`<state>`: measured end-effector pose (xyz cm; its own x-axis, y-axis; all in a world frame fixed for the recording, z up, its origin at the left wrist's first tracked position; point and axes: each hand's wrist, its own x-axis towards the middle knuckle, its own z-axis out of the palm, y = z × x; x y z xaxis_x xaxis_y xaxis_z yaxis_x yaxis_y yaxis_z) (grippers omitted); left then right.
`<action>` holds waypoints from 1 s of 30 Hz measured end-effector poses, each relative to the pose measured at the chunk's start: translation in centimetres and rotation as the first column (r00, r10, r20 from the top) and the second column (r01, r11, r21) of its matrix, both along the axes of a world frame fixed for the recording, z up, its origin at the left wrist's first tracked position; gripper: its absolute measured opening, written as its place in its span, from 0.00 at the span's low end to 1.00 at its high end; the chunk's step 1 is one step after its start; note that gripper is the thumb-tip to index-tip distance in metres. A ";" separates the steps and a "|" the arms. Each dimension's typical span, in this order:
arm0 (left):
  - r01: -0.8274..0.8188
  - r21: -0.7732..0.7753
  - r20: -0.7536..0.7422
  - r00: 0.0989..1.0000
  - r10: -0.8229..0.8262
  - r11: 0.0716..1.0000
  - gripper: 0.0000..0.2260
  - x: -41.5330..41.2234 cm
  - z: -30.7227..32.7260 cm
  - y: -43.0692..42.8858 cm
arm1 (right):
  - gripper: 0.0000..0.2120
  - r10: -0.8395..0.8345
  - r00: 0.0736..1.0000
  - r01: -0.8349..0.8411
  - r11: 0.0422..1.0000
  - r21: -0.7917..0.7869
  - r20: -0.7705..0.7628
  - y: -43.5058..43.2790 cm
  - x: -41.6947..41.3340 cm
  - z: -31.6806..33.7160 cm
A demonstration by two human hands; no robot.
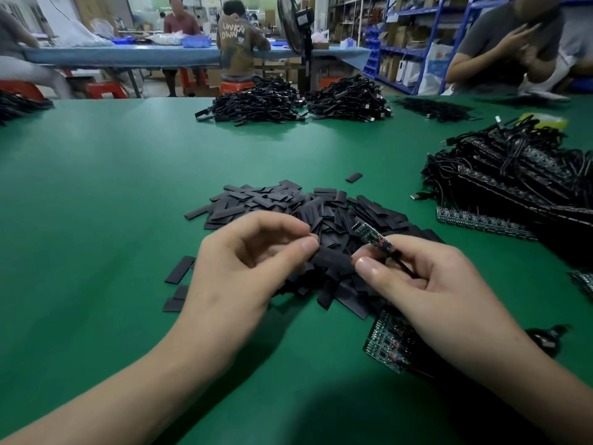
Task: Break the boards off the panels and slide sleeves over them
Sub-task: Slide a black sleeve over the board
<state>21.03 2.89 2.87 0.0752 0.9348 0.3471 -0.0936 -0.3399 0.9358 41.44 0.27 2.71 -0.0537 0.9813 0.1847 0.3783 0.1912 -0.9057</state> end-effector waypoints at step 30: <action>-0.058 0.344 -0.416 0.885 0.208 0.937 0.07 -0.7 -1.7 0.0 | 0.22 0.117 0.956 -0.135 0.990 0.050 0.268 -0.4 0.6 0.9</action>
